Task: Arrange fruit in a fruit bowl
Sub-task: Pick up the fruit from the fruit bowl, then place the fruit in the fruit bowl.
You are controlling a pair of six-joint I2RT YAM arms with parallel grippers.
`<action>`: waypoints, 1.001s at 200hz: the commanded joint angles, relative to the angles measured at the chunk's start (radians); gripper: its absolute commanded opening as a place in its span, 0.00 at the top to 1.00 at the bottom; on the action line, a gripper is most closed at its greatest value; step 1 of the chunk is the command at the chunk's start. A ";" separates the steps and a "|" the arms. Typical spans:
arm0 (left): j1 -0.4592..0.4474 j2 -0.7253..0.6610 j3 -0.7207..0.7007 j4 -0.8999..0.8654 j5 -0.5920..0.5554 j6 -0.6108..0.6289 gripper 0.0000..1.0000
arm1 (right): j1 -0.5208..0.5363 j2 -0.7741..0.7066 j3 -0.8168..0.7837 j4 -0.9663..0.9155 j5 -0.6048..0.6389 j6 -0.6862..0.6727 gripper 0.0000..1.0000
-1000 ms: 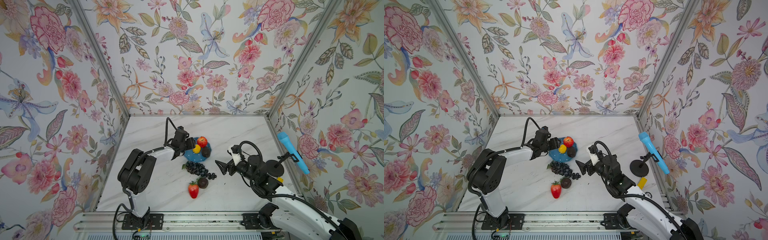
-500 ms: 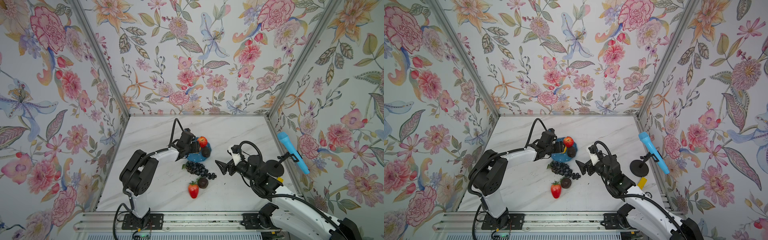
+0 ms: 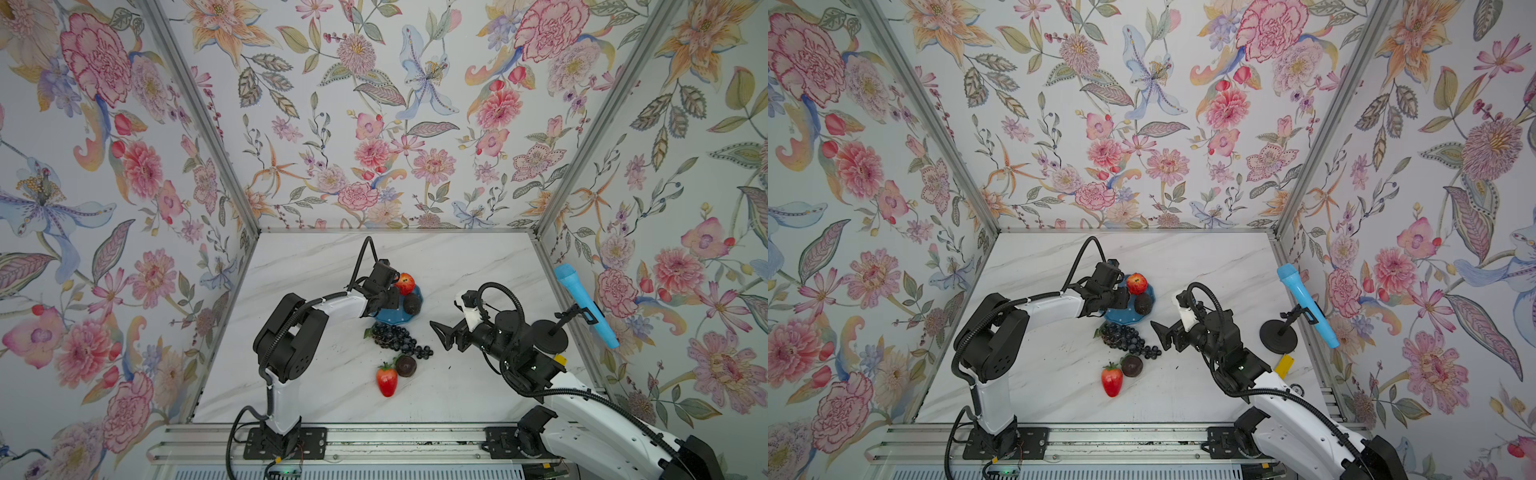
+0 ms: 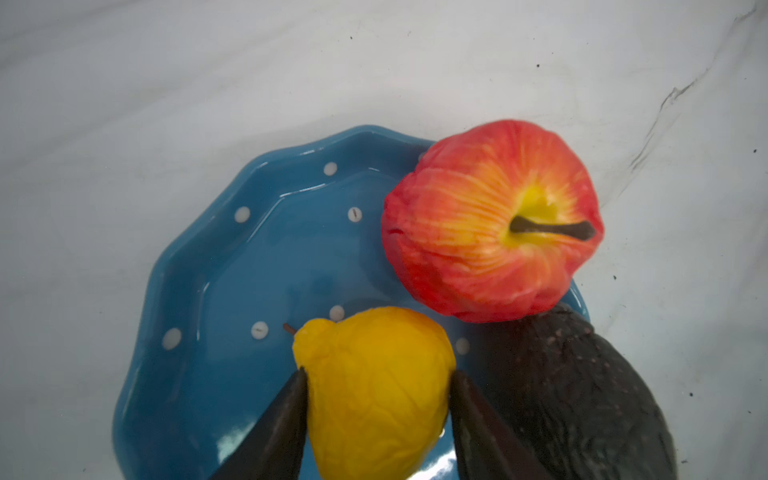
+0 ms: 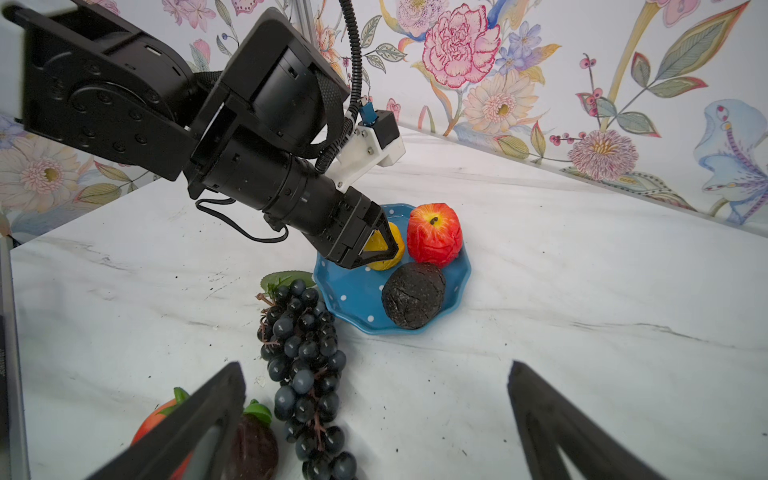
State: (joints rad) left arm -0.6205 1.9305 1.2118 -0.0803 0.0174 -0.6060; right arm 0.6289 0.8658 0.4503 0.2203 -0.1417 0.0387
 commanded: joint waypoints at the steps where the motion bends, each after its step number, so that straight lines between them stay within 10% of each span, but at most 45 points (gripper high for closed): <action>1: -0.013 0.007 0.025 -0.038 -0.067 0.044 0.51 | 0.009 -0.005 -0.001 -0.004 0.012 -0.008 0.01; 91: -0.047 -0.042 0.033 -0.002 -0.405 0.361 0.57 | 0.009 -0.008 0.004 -0.007 0.016 -0.017 0.01; 200: -0.082 0.049 0.004 0.205 -0.532 0.685 0.53 | 0.011 -0.021 0.000 -0.018 0.019 -0.021 0.01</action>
State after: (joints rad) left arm -0.6968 1.9354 1.2205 0.0841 -0.4786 0.0048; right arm 0.6292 0.8639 0.4503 0.2195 -0.1375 0.0311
